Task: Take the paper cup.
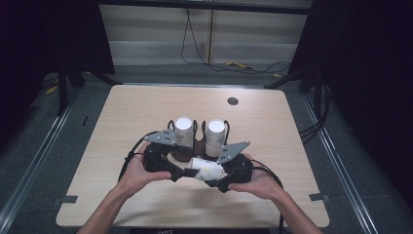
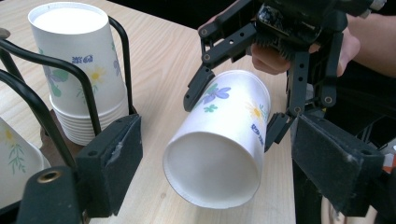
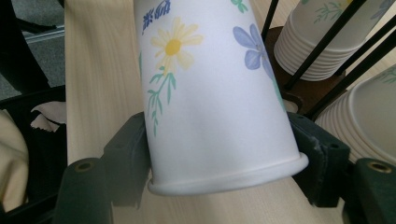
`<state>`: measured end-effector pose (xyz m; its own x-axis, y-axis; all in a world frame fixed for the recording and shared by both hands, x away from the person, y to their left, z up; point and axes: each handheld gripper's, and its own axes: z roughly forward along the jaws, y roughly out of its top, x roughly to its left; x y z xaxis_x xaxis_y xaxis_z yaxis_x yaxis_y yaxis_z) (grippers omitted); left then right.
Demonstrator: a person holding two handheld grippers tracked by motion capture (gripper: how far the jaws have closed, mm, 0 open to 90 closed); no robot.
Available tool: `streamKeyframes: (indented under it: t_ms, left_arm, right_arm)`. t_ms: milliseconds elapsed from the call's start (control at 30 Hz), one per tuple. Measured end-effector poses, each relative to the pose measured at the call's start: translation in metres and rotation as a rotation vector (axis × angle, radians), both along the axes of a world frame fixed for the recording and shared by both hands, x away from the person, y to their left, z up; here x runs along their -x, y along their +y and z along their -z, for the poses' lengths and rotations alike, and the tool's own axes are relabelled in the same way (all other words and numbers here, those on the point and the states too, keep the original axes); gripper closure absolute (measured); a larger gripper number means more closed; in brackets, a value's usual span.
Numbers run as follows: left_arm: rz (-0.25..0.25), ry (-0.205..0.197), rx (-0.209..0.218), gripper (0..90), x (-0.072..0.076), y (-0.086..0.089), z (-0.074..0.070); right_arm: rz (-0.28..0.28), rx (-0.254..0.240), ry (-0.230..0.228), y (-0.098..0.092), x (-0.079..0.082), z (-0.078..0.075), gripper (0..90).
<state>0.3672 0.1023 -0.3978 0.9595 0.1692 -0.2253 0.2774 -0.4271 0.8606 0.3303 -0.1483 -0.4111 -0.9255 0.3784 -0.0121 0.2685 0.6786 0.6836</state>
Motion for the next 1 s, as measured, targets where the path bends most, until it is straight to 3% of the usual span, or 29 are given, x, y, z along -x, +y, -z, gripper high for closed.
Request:
streamKeyframes:
  t_ms: [367, 533, 700, 1000]
  left_arm:
    - [0.05, -0.012, -0.045, 19.3, 0.003, -0.007, 0.004]
    - [0.065, -0.024, -0.092, 19.2, 0.006, -0.011, 0.007]
    - [0.073, -0.029, -0.111, 19.2, 0.007, -0.013, 0.008]
    - [0.098, -0.073, -0.165, 21.2, 0.008, -0.016, 0.009]
  right_arm:
    - [-0.015, 0.025, 0.001, 0.001, 0.0, 0.002, 29.5]
    - [-0.034, 0.061, 0.007, 0.003, 0.001, 0.002, 29.6]
    - [-0.052, 0.092, 0.0, 0.007, 0.002, 0.0, 29.7]
    - [-0.085, 0.152, -0.002, 0.012, 0.001, -0.003, 30.0]
